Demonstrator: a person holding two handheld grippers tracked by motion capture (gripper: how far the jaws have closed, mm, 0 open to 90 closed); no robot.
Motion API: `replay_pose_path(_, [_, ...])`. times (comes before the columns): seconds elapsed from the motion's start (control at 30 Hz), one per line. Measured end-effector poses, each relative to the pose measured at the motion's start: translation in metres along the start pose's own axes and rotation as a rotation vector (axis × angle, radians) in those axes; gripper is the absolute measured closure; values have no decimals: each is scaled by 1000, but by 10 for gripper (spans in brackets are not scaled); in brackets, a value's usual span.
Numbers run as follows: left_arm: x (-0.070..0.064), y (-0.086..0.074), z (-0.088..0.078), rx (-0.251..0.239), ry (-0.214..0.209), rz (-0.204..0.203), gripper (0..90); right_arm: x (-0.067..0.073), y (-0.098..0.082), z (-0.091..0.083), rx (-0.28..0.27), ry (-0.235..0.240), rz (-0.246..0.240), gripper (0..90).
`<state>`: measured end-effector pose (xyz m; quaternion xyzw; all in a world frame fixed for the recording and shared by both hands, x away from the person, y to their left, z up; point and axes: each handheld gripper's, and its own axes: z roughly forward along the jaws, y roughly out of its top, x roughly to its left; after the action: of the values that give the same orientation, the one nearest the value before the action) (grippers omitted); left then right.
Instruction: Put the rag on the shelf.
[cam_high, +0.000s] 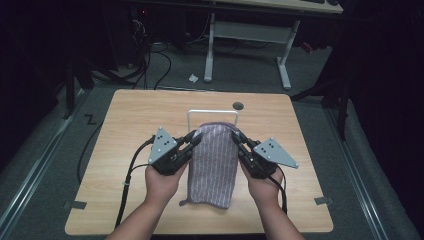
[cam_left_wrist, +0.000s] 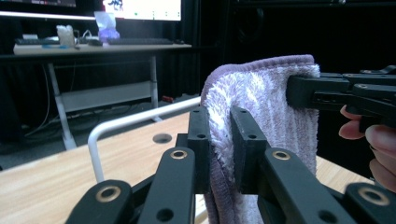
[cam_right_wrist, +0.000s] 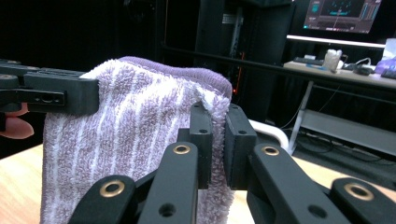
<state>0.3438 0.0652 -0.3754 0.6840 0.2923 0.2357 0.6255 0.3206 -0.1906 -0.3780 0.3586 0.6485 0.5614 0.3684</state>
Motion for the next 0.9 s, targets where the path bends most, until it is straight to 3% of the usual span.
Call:
replay_pose_path(0.53, [15, 34, 9, -76, 30, 27, 796, -8, 37, 11, -58, -12, -21, 840])
replay_pose_path(0.9, [38, 55, 27, -62, 45, 71, 794, -22, 64, 34, -35, -17, -25, 840])
